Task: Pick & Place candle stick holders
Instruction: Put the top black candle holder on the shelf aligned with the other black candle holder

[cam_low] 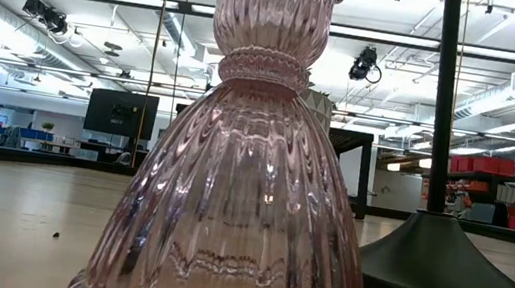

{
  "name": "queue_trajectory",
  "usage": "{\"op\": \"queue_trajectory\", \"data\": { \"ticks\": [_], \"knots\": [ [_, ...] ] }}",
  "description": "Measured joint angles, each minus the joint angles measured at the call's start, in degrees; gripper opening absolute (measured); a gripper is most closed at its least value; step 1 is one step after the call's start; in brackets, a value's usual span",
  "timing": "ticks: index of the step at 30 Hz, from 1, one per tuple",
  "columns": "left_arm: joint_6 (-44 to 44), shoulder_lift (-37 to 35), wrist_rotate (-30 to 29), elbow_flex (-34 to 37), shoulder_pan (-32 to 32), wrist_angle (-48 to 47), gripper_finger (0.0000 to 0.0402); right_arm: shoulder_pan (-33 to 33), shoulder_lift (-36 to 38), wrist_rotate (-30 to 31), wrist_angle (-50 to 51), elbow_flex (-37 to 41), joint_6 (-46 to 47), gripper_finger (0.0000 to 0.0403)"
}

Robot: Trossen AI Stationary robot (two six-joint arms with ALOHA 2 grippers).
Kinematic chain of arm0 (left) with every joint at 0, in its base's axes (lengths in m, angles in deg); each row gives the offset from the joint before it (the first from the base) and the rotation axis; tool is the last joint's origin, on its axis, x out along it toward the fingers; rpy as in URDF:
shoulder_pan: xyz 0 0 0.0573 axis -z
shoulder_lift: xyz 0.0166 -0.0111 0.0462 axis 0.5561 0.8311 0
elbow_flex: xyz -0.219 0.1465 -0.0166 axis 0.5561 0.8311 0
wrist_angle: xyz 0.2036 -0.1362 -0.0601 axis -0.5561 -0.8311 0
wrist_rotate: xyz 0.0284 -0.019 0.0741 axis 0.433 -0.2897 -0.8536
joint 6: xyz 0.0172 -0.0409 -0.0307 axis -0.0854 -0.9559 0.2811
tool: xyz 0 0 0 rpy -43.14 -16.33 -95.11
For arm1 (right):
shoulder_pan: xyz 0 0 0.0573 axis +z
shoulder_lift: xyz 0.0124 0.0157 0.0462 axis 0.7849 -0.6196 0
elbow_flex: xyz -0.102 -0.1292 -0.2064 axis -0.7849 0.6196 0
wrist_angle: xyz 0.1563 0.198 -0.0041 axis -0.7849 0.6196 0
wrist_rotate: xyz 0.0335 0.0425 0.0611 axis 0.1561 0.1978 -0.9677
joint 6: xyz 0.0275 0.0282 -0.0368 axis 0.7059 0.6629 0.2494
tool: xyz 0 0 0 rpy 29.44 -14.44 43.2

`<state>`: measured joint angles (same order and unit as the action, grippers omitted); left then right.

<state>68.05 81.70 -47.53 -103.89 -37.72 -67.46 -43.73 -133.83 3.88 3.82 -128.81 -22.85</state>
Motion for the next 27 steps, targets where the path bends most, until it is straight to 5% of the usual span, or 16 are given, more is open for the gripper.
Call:
{"op": "queue_trajectory", "data": {
  "ticks": [10,27],
  "knots": [
    [0.02,-0.21,-1.3,0.0,-3.69,-0.11,0.0008,0.13,3.17,4.57,6.72,0.0,-0.48,0.0229],
    [0.08,-0.24,-0.98,0.02,-20.49,3.06,0.0007,0.13,7.21,7.21,22.7,0.0,2.57,0.0222]
  ]
}}
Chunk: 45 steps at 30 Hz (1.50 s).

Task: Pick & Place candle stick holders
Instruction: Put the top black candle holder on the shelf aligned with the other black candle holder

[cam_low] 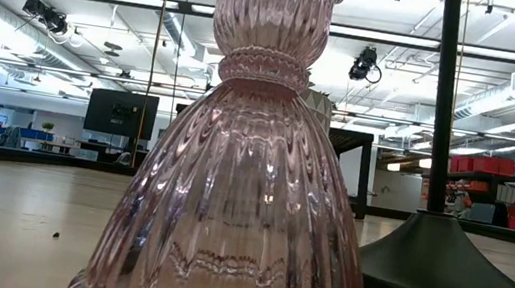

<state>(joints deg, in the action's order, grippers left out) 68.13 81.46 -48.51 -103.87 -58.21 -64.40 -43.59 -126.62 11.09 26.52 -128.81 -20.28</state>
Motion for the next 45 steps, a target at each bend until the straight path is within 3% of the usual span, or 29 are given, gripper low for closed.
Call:
{"op": "queue_trajectory", "data": {
  "ticks": [9,18,30,36,45],
  "knots": [
    [5.9,0.14,3.42,0.0,-8.47,2.49,0.0007,-0.02,-0.02,-0.94,0.0,0.0,-0.38,0.0222],
    [9.09,2.78,13.51,0.0,-15.57,4.99,0.0007,-0.02,-0.02,-0.9,0.99,0.0,-1.99,0.022],
    [10.43,12.57,17.55,0.0,-21.26,11.7,0.0008,-0.02,-0.02,-0.78,1.19,0.01,-4.5,0.022],
    [9.61,15.81,22.74,0.0,-24.41,15.77,0.0007,-0.02,-0.02,-0.78,1.18,0.02,-4.52,0.022],
    [7.69,20.99,26.86,0.0,-25.04,23.09,0.0006,-0.02,-0.04,-0.75,1.16,0.02,-4.52,0.022]
  ]
}}
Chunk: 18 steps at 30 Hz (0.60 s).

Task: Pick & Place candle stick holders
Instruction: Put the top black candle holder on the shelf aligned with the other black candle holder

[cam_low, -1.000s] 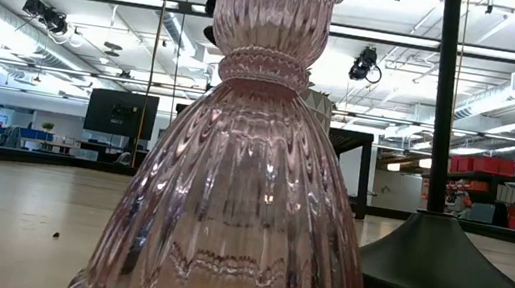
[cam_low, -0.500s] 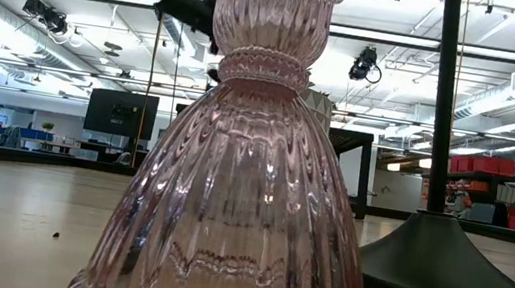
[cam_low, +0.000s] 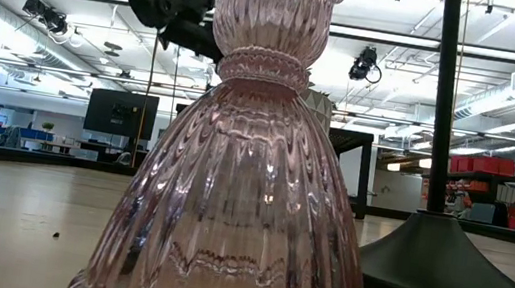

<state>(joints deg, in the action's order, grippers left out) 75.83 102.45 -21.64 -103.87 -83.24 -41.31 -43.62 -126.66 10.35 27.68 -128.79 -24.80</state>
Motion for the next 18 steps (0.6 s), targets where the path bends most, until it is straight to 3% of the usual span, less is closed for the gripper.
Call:
{"op": "queue_trajectory", "data": {
  "ticks": [18],
  "knots": [
    [-1.29,4.78,2.28,0.0,0.14,4.91,0.0006,-0.04,-0.02,0.0,-0.04,0.0,-0.04,0.022]
  ]
}}
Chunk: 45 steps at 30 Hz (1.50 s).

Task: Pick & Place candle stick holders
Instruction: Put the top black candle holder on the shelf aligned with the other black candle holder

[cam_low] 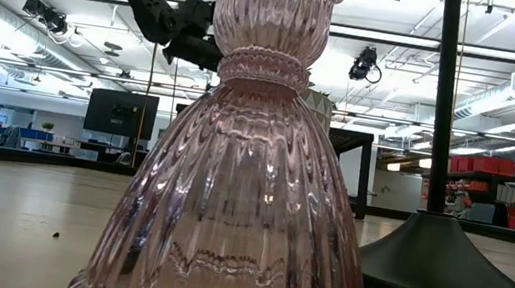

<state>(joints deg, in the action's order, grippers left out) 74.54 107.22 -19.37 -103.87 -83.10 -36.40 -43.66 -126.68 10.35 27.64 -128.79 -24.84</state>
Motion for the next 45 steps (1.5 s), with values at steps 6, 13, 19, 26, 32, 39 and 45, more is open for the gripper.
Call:
{"op": "queue_trajectory", "data": {
  "ticks": [6,13,19,26,32,39,45],
  "knots": [
    [-0.12,0.0,0.11,0.0,0.11,0.35,0.0012,0.02,0.0,0.0,0.0,0.0,0.28,0.022],
    [-0.38,0.0,-0.04,0.0,0.4,0.25,0.0012,0.02,0.0,0.0,-0.01,0.0,0.32,0.022],
    [-0.81,0.0,-0.68,0.0,0.43,-0.28,0.0038,0.02,0.0,-0.01,-0.02,0.0,0.38,0.022],
    [-0.98,0.0,-0.69,0.0,0.44,-0.37,0.002,0.02,0.0,0.0,-0.02,0.0,0.49,0.022],
    [-1.04,0.0,-0.72,0.0,0.43,-0.37,0.0008,0.02,0.0,0.0,-0.02,0.0,0.5,0.022],
    [-2.51,0.0,-0.83,0.0,0.43,-0.2,0.0017,0.03,0.0,0.0,-0.02,0.0,0.47,0.022],
    [-2.51,-0.02,-0.83,0.0,0.43,-0.2,0.0027,0.03,0.0,-0.02,-0.02,0.0,1.37,0.022]
  ]
}}
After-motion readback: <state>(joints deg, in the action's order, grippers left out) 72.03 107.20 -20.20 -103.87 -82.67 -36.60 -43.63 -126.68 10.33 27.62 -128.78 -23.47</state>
